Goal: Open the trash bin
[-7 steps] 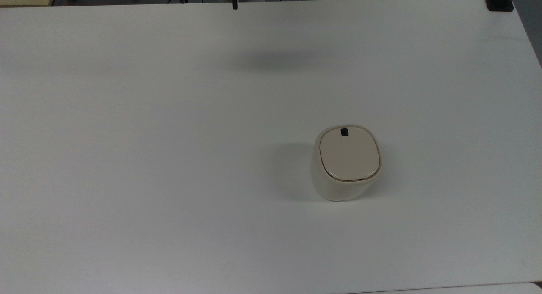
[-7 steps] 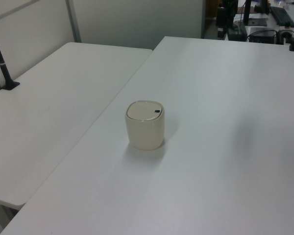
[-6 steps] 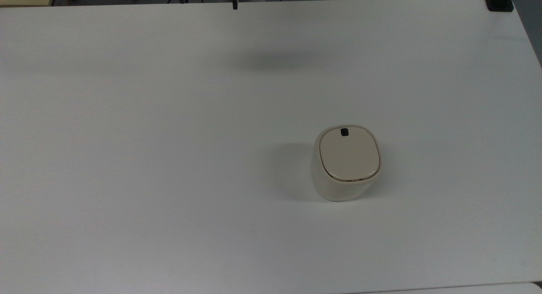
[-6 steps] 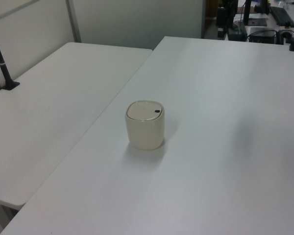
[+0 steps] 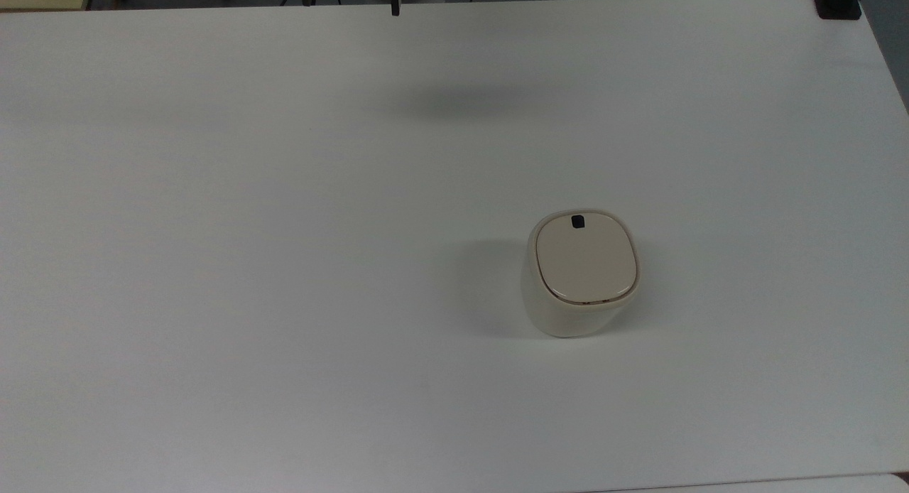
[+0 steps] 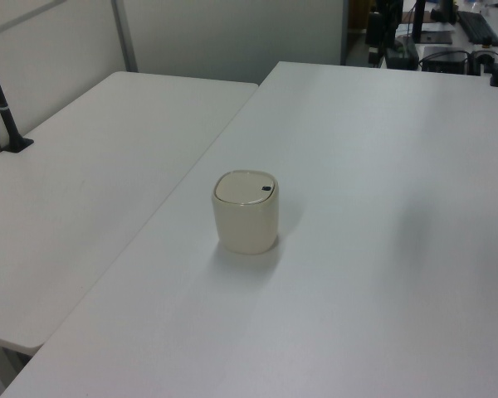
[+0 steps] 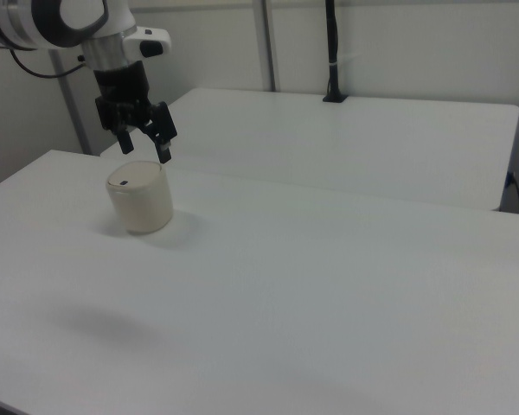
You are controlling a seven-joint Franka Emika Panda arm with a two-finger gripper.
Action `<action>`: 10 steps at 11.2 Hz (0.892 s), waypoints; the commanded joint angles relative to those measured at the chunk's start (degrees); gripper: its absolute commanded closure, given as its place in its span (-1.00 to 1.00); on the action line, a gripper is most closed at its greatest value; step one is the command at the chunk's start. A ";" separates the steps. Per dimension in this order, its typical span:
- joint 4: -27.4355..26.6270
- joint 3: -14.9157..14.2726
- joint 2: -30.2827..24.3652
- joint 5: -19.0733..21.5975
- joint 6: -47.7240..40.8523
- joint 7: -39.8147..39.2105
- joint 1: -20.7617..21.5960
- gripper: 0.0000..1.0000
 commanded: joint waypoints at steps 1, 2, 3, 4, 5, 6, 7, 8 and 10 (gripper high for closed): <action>0.01 -0.69 -0.12 1.53 0.63 -0.78 0.41 -1.00; 0.01 -0.69 -0.12 1.53 0.63 -0.69 0.41 -1.00; 0.01 -0.69 -0.12 1.62 0.54 -0.78 0.41 -1.00; 0.01 -0.69 -0.12 1.62 0.54 -0.96 0.41 -1.00; 0.01 -0.69 -0.12 1.62 0.63 -1.13 0.41 -1.00; 0.01 -0.69 -0.03 1.53 0.63 -1.22 0.41 -1.00; -0.08 -0.69 -0.12 1.62 0.54 -1.31 0.41 -1.00; -0.08 -0.69 -0.03 1.53 0.54 -1.48 0.41 -1.00; -0.17 -0.61 0.06 1.53 0.80 -2.62 0.32 -1.00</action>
